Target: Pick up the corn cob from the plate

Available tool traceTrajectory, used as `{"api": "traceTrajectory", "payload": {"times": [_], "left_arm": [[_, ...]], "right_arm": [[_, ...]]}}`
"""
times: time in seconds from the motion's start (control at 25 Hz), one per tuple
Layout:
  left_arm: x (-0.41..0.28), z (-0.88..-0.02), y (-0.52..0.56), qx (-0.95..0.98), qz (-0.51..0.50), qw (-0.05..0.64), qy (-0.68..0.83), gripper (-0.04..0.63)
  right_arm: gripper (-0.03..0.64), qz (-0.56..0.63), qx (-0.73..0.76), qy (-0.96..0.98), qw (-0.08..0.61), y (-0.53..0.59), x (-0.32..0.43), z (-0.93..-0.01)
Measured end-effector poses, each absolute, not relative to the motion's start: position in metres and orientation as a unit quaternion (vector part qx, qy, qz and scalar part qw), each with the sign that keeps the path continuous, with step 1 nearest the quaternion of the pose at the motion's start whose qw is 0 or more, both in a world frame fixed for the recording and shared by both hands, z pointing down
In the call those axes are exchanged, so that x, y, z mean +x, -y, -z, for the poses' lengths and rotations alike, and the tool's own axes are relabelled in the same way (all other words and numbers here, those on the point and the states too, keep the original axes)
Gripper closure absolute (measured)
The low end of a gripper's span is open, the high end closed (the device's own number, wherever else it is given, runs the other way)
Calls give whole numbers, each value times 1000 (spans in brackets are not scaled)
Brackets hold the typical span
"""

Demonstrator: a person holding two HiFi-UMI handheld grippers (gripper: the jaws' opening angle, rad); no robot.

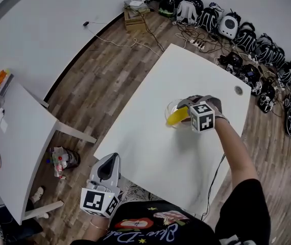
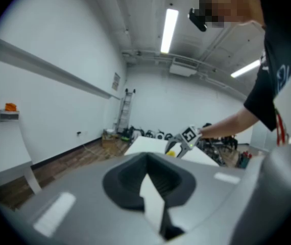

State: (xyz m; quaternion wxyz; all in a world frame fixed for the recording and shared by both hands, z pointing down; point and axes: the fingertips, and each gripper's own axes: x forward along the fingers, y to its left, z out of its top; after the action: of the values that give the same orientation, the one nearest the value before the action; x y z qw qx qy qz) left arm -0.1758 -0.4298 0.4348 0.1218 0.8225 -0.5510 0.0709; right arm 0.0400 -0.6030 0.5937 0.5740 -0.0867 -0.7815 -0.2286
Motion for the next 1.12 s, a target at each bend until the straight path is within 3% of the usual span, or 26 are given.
{"api": "traceTrajectory", "payload": {"times": [0.4, 0.76, 0.96, 1.12], "left_arm": [[-200, -455, 446, 802, -64, 160, 572, 597], [-199, -454, 472, 805, -42, 174, 565, 597], [-183, -452, 483, 828, -38, 169, 534, 597], [-157, -440, 490, 853, -25, 155, 498, 598]], "right_arm": [[359, 154, -203, 729, 635, 614, 45, -631], [359, 170, -210, 735, 622, 619, 43, -629], [359, 142, -56, 832, 534, 613, 39, -603], [359, 49, 127, 923, 360, 594, 39, -548]]}}
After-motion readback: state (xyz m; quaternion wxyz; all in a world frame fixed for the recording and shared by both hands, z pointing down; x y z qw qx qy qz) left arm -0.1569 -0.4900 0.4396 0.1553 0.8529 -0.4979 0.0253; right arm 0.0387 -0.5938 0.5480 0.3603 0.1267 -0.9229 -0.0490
